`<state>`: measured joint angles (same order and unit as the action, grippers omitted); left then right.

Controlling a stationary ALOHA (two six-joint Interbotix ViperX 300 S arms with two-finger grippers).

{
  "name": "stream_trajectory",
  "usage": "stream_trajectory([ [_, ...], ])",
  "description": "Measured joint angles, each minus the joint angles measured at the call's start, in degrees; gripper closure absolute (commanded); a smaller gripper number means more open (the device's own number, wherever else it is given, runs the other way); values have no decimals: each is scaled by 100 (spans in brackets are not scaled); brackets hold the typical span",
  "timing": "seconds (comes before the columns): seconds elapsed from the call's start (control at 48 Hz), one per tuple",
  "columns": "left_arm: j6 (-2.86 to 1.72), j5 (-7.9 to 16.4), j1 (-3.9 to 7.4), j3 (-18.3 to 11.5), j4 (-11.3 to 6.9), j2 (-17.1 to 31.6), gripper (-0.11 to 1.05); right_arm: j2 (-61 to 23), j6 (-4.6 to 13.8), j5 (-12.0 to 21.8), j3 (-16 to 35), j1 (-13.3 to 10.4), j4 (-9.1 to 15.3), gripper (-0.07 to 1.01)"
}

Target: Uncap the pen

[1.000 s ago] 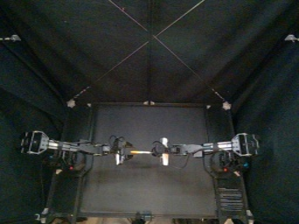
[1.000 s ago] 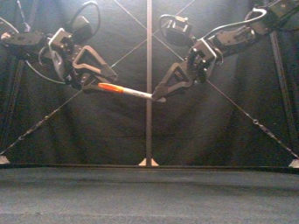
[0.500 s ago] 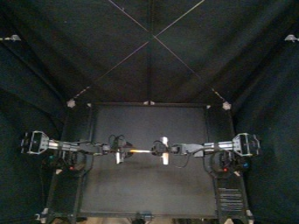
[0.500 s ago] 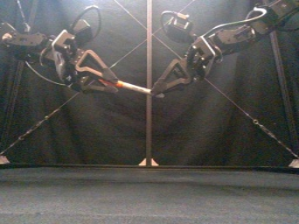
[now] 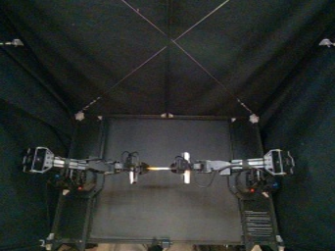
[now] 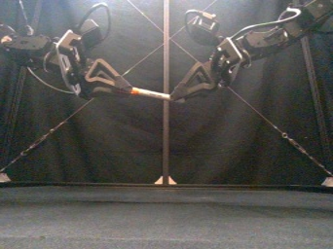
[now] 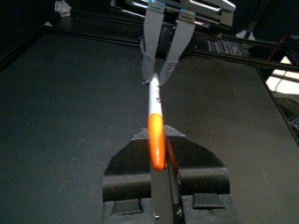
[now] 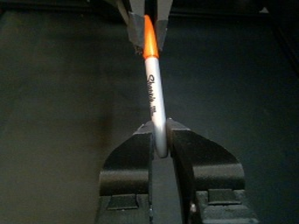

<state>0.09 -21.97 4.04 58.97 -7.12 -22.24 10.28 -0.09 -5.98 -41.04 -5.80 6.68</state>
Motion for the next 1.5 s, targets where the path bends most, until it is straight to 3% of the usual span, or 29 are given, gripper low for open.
stream_trajectory([
  [0.188, 0, -44, -9, 79, 9, -229, 67, 325, 18, -185, -229, 0, -9, 47],
  [0.208, 18, -35, 0, 88, 9, -255, 67, 369, 18, -202, -255, -9, -9, 47],
  [0.25, -18, 9, 9, 255, -9, -369, 67, 501, 35, -176, -422, -18, -26, 47],
  [0.375, 0, 18, 35, 475, -18, -624, 67, 712, 35, -202, -615, -53, -35, 47],
  [0.896, -9, 62, 9, 1125, -18, -1723, 67, 984, 44, -211, -853, -62, -79, 47],
  [1.5, 0, 62, 0, 1134, -18, -1731, 67, 993, 44, -211, -853, -62, -62, 47],
])
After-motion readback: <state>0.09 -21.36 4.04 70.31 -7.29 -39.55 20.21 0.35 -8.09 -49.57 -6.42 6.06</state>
